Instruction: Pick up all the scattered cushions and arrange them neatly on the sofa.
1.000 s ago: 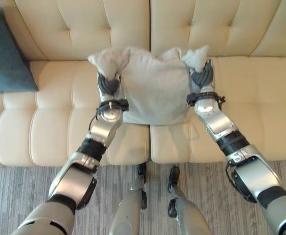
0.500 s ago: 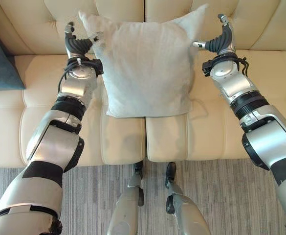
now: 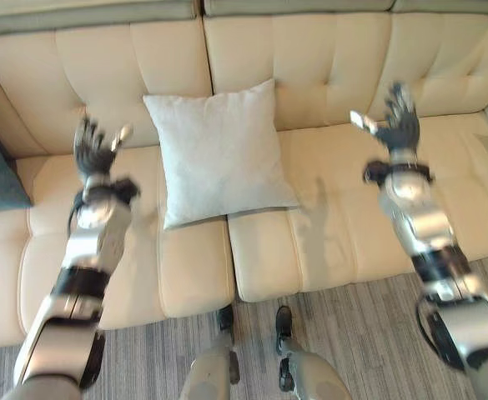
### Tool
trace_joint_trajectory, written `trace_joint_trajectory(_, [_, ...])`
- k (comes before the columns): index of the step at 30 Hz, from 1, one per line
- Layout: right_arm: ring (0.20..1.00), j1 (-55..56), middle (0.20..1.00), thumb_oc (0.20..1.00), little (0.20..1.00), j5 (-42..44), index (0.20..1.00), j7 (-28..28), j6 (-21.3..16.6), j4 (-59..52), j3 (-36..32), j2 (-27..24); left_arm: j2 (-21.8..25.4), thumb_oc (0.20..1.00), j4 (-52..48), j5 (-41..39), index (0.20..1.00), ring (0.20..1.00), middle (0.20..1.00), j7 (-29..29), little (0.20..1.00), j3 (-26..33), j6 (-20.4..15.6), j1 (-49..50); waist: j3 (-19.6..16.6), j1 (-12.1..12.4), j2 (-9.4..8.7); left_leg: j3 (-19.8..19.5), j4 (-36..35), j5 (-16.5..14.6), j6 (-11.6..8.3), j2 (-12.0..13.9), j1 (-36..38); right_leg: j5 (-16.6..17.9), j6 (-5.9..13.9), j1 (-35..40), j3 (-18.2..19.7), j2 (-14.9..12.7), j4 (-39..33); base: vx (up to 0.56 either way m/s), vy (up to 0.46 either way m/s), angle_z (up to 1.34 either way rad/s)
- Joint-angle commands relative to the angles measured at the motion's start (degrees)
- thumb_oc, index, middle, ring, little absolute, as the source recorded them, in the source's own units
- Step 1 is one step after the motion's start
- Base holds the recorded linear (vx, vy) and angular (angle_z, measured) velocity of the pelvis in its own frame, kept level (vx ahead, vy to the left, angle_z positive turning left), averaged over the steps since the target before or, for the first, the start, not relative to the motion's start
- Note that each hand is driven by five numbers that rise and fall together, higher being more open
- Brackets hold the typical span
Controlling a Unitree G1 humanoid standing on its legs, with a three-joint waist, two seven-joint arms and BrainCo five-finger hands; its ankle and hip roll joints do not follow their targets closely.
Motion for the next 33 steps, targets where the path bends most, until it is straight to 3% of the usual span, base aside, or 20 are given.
trace_joint_trajectory(1, [1.000, 9.0, 1.000, 1.000, 1.000, -6.7, 1.000, 4.6, -3.2, -1.0, -3.7, -4.4, -2.8, 1.000, -2.7, 7.4, 1.000, 1.000, 1.000, -4.3, 1.000, 2.2, -1.5, 7.4, -8.8, -0.9, 2.42, -0.5, -0.3, -8.3, -0.45, -1.7, 3.4, -4.0, 6.46, 2.7, -1.1, -3.9, -0.2, -0.02, 0.062, -0.23])
trace_joint_trajectory(3, [1.000, 18.6, 1.000, 1.000, 1.000, -10.5, 1.000, 6.4, -2.6, -2.6, -9.1, -1.8, -8.9, 1.000, -5.4, 8.9, 1.000, 1.000, 1.000, -5.5, 1.000, 6.4, -0.8, 15.9, -9.2, -1.2, 2.29, -0.4, -0.3, -9.0, -0.02, -2.1, 4.8, -3.9, 6.73, 4.0, -1.2, -4.3, -0.2, -0.01, 0.038, -0.16])
trace_joint_trajectory(10, [1.000, 27.9, 1.000, 1.000, 1.000, -13.0, 1.000, 7.6, -1.8, 2.9, -10.4, 5.7, -17.2, 1.000, -3.3, 10.4, 1.000, 1.000, 1.000, -6.7, 1.000, 6.3, 1.2, 23.1, -9.9, -0.5, 2.11, -1.4, -0.3, -8.8, 0.23, -2.3, 5.3, -5.2, 6.33, 5.2, -2.8, -4.6, -0.2, -0.05, -0.007, -0.09])
trace_joint_trajectory(16, [1.000, 31.5, 1.000, 1.000, 1.000, -14.1, 1.000, 8.2, -1.6, 7.3, -7.7, 9.8, -17.8, 1.000, -1.9, 15.1, 1.000, 1.000, 1.000, -9.1, 1.000, 3.3, 3.0, 26.1, -8.6, 0.0, 1.85, -3.4, -0.3, -7.6, -0.14, -2.1, 4.0, -5.3, 5.57, 5.0, -4.3, -4.2, -0.2, -0.11, -0.040, 0.25])
trace_joint_trajectory(19, [1.000, 30.0, 1.000, 1.000, 1.000, -14.6, 1.000, 7.4, -1.9, 8.6, -5.8, 10.0, -16.7, 1.000, 0.5, 15.8, 1.000, 1.000, 1.000, -8.7, 1.000, 2.6, 2.8, 24.3, -7.0, -0.1, 1.99, -3.0, -0.3, -6.4, -0.49, -1.3, 2.1, -2.7, 5.83, 2.5, -3.1, -3.5, -0.2, -0.24, -0.082, 0.11])
trace_joint_trajectory(22, [1.000, 29.5, 1.000, 1.000, 1.000, -14.2, 1.000, 7.5, -2.1, 9.6, -4.5, 10.4, -15.4, 1.000, 1.1, 17.7, 1.000, 1.000, 1.000, -8.7, 1.000, 1.0, 2.5, 23.3, -6.2, -0.5, 3.01, -2.9, -0.3, -5.4, -0.32, 0.1, 1.1, -8.5, 4.25, 2.1, -0.3, -2.4, 9.7, -0.17, -0.077, 0.00])
trace_joint_trajectory(24, [1.000, 29.7, 1.000, 1.000, 1.000, -13.7, 1.000, 8.0, -2.1, 11.4, -3.7, 10.7, -15.5, 1.000, 2.0, 17.7, 1.000, 1.000, 1.000, -9.3, 1.000, 0.4, 2.5, 23.5, -7.1, -0.5, 2.94, -3.3, -0.3, -5.4, -0.36, 0.1, 0.9, -10.2, 3.63, 4.1, 0.3, -2.2, 14.3, -0.13, -0.146, 0.12])
trace_joint_trajectory(26, [1.000, 30.4, 1.000, 1.000, 1.000, -14.4, 1.000, 8.4, -1.8, 12.3, -3.1, 10.5, -16.2, 1.000, 2.8, 16.7, 1.000, 1.000, 1.000, -9.5, 1.000, 0.4, 2.7, 24.3, -8.0, -0.1, 2.26, -3.7, -0.3, -4.6, -0.79, 0.0, 0.4, -10.8, 3.68, 7.1, 1.2, -1.4, 13.1, -0.13, -0.210, 0.21])
trace_joint_trajectory(27, [1.000, 30.1, 1.000, 1.000, 1.000, -14.7, 1.000, 8.4, -1.6, 13.2, -2.4, 10.6, -16.3, 1.000, 2.9, 16.2, 1.000, 1.000, 1.000, -9.1, 1.000, 0.8, 2.6, 24.7, -8.1, 0.7, 1.76, -3.3, -0.3, -4.1, -1.05, 0.2, 0.1, -12.0, 3.37, 9.4, -0.3, -1.6, 10.3, -0.28, -0.372, 0.10])
trace_joint_trajectory(28, [1.000, 29.4, 1.000, 1.000, 1.000, -15.5, 1.000, 8.8, -0.9, 15.5, -0.3, 10.6, -16.8, 1.000, 2.9, 15.3, 1.000, 1.000, 1.000, -8.7, 1.000, 1.5, 2.7, 25.3, -7.8, 1.8, 1.31, -2.8, -0.3, -2.2, -2.04, 1.3, -0.5, -14.9, 2.00, 10.3, -2.3, -0.6, 7.1, -0.24, -0.290, -0.08])
trace_joint_trajectory(30, [1.000, 29.2, 1.000, 1.000, 1.000, -15.9, 1.000, 8.9, -0.6, 16.3, 0.6, 10.5, -17.0, 1.000, 3.0, 15.1, 1.000, 1.000, 1.000, -8.6, 1.000, 1.4, 3.0, 25.7, -7.6, 1.9, 1.25, -3.3, -0.3, -1.0, -2.68, 1.9, -0.8, -15.6, 1.02, 10.6, -2.3, 0.6, 5.8, -0.25, -0.293, -0.33])
trace_joint_trajectory(32, [1.000, 29.6, 1.000, 1.000, 1.000, -17.0, 1.000, 9.3, -0.1, 18.8, 2.5, 10.2, -17.4, 1.000, 3.8, 15.6, 1.000, 1.000, 1.000, -9.1, 1.000, 0.4, 3.7, 25.6, -5.7, 1.5, 1.86, -5.4, -0.3, 3.7, -6.04, 3.5, -2.7, -16.4, -1.15, 9.6, -3.3, 3.6, 5.8, -0.41, -0.430, 0.07])
trace_joint_trajectory(33, [1.000, 29.6, 1.000, 1.000, 1.000, -17.0, 1.000, 9.3, -0.1, 18.8, 2.5, 10.2, -17.5, 1.000, 3.8, 15.6, 1.000, 1.000, 1.000, -9.1, 1.000, 0.4, 3.7, 25.6, -5.7, 1.4, 1.91, -5.6, -0.3, 3.8, -6.06, 3.5, -2.7, -16.5, -1.18, 9.5, -3.4, 3.6, 5.8, -0.40, -0.353, 0.49])
